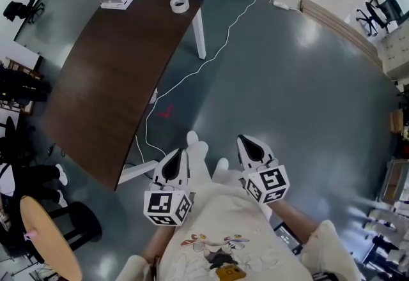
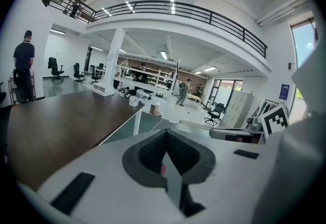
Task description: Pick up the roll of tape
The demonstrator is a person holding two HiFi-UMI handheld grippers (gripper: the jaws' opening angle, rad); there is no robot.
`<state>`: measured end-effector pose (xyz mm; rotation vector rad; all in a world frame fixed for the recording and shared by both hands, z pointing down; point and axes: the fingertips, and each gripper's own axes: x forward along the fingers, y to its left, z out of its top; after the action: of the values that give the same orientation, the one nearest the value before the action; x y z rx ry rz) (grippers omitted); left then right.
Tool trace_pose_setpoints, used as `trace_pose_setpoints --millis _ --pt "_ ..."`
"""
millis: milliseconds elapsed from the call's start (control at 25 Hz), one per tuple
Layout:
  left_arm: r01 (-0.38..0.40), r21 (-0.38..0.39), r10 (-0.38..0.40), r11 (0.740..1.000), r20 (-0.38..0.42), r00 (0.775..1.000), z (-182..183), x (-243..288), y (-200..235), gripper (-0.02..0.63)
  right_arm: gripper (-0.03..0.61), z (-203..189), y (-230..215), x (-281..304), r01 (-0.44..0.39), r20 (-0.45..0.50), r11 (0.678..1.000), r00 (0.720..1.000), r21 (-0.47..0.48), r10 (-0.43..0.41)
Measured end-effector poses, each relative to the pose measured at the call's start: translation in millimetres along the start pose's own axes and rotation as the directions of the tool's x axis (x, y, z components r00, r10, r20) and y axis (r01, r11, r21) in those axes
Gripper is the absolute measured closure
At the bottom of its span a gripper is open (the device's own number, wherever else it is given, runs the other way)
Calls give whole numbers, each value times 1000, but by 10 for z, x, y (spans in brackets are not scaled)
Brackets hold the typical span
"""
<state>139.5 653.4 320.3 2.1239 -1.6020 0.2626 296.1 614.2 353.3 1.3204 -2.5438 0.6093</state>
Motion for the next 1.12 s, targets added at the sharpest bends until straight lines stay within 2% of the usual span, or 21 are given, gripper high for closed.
trace_pose_setpoints --millis 360,720,920,1120 --pt "19 -26 -19 999 -1 1000 361 768 414 607 572 358 -297 805 17 -10 1000 1000 -14 -17" --pt "72 -35 -72 997 -19 997 1150 2005 1185 607 572 1002 -719 2102 64 -46 998 997 -19 -65" --pt "91 -48 -92 995 -25 995 1533 2484 1683 607 572 1372 -772 2817 92 -43 996 995 -22 -93" --pt "126 -27 -127 992 -27 992 1798 2824 2005 607 572 1658 -707 3363 95 -24 995 995 -38 -96"
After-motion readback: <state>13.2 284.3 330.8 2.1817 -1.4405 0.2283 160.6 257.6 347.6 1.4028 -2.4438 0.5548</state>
